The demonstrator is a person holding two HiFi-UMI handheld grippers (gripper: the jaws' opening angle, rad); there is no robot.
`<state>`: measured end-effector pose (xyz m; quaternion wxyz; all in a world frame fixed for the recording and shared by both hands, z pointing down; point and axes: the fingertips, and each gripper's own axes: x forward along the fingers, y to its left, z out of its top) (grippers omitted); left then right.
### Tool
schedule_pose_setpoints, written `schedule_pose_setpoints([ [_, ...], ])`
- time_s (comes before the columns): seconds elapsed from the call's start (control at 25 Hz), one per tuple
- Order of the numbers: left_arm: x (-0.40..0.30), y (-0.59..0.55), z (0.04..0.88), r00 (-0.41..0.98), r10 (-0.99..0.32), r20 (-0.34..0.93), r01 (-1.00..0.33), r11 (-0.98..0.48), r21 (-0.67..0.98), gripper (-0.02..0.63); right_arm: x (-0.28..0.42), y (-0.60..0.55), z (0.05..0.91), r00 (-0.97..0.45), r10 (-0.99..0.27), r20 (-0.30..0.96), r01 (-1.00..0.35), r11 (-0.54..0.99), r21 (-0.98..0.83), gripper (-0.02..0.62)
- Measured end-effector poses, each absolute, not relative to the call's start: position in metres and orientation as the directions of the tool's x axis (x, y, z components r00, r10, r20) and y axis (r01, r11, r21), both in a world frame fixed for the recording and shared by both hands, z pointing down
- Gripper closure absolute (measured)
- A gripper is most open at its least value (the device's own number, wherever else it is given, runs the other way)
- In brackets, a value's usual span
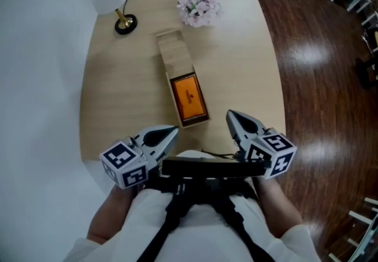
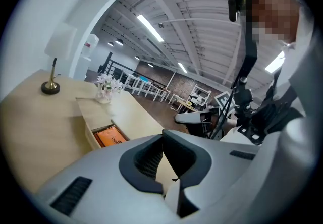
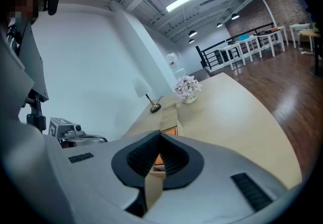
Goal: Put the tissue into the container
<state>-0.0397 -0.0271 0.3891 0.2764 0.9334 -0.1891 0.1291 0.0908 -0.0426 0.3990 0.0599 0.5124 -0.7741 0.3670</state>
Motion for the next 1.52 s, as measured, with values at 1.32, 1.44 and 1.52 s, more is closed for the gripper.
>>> schedule_pose_setpoints([
  [1.32, -0.0383, -0.0273, 0.3965, 0.89, -0.263, 0.372, -0.428, -0.762, 0.486, 0.614, 0.0851, -0.0445, 0.4043, -0.468, -0.735, 0.491, -0.859, 0.249, -0.447, 0.612],
  [1.44, -0.0385, -0.0266, 0.3969, 0.891, -0.262, 0.37, -0.426, -0.762, 0.488, 0.614, 0.0841, -0.0438, 0.4049, -0.469, -0.733, 0.493, -0.86, 0.253, -0.442, 0.612],
  [1.52, -0.0393, -0.0263, 0.3973, 0.892, -0.26, 0.37, -0.425, -0.763, 0.487, 0.614, 0.0829, -0.0437, 0.4052, -0.468, -0.732, 0.495, -0.862, 0.254, -0.439, 0.612],
])
